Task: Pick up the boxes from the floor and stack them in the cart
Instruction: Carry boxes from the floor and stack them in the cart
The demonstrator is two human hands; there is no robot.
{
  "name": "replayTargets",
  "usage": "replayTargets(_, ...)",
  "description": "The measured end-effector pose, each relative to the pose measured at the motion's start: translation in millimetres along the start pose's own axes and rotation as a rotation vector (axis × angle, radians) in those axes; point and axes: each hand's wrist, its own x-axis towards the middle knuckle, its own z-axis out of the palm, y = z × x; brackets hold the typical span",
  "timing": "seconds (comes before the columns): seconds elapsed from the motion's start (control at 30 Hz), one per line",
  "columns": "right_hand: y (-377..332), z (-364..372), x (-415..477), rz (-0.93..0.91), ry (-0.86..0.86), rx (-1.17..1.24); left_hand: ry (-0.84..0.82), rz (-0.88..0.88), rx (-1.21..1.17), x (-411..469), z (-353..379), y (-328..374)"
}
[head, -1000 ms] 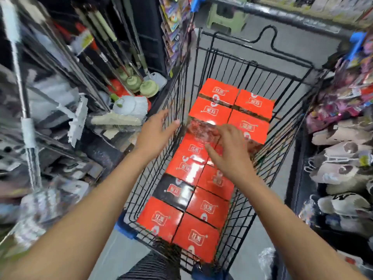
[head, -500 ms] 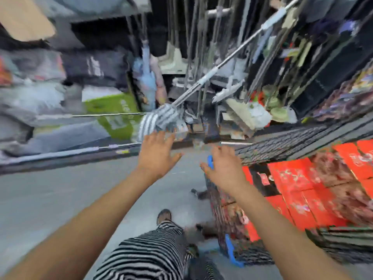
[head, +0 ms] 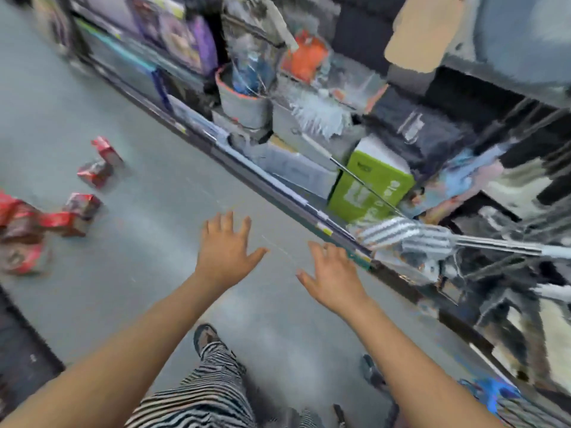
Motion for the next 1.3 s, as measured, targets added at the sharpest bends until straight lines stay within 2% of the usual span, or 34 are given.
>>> replayTargets(0.23,-153.7,13.3,130.4,-0.199,-0.131,-0.02,-0.083,-0.231,0.058,21.5,-4.4,-179.1)
replayTargets(0.47,-277.1,35.4,221.9,-0.262,-0.282,0.075,-0.077,-0.438,0.064,43.4,-13.6,-326.0)
replayTargets(0.77,-356.1,30.9,357.5,-0.313,-0.336,-0.005,-0.164,-0.618,-0.041,103.3,14.0,-435.6)
replayTargets(1.1,-458.7,22.9,571.1,-0.427,-0.436,-0.063,-0.183,-0.779,-0.013,250.1,36.8,-560.1)
replayTargets(1.3,-529.7,19.9,666.1,-0.47,-0.488,-0.105,-0.216,-0.839,-0.065,304.3,40.6,-638.4)
